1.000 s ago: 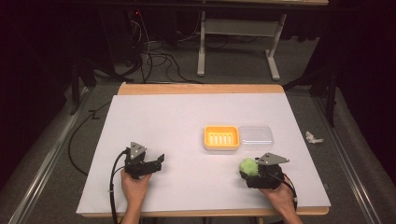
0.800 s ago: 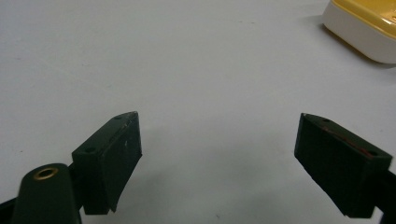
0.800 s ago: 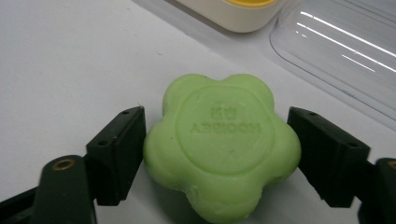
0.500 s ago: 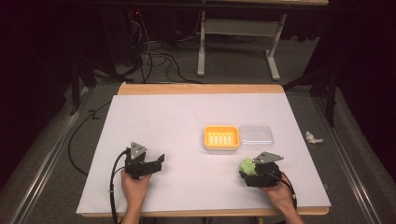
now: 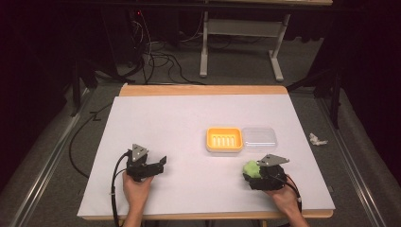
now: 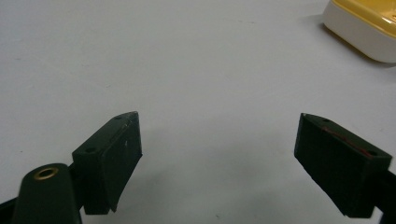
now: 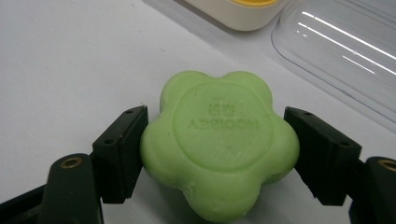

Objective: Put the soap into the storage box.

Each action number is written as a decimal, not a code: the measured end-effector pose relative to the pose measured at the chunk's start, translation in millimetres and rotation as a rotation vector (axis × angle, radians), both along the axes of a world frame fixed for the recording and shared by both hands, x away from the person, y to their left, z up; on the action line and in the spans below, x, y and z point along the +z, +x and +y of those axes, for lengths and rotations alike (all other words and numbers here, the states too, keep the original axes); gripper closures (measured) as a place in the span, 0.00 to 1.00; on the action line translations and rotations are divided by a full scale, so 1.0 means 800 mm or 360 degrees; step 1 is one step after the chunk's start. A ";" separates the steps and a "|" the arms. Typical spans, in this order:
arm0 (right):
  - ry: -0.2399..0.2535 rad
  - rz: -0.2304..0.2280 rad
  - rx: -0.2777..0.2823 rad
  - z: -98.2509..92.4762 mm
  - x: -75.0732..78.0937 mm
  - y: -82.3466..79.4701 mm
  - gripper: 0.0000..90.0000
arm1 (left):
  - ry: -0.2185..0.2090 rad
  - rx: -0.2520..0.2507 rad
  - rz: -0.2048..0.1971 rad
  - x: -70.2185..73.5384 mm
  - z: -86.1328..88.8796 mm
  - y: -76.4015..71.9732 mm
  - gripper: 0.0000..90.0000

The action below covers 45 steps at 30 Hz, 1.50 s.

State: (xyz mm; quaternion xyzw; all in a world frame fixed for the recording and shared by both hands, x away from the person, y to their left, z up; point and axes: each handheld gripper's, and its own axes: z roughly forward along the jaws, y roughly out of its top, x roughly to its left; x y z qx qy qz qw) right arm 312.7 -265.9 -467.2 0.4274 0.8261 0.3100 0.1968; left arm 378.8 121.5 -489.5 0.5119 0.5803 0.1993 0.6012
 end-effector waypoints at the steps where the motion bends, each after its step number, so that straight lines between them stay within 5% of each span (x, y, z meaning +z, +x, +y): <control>1: 0.0000 -0.0003 0.0001 0.000 0.001 0.000 0.29 | 0.0006 -0.0001 -0.0006 0.000 0.000 0.000 0.17; 28: 0.0232 -0.0099 0.0011 -0.007 0.057 0.005 0.29 | 0.0016 0.0001 -0.0014 0.000 -0.001 -0.001 0.17; 45: 0.0280 -0.0087 0.0013 0.012 0.076 0.041 0.29 | 0.0021 0.0008 0.0005 -0.001 0.000 0.001 0.18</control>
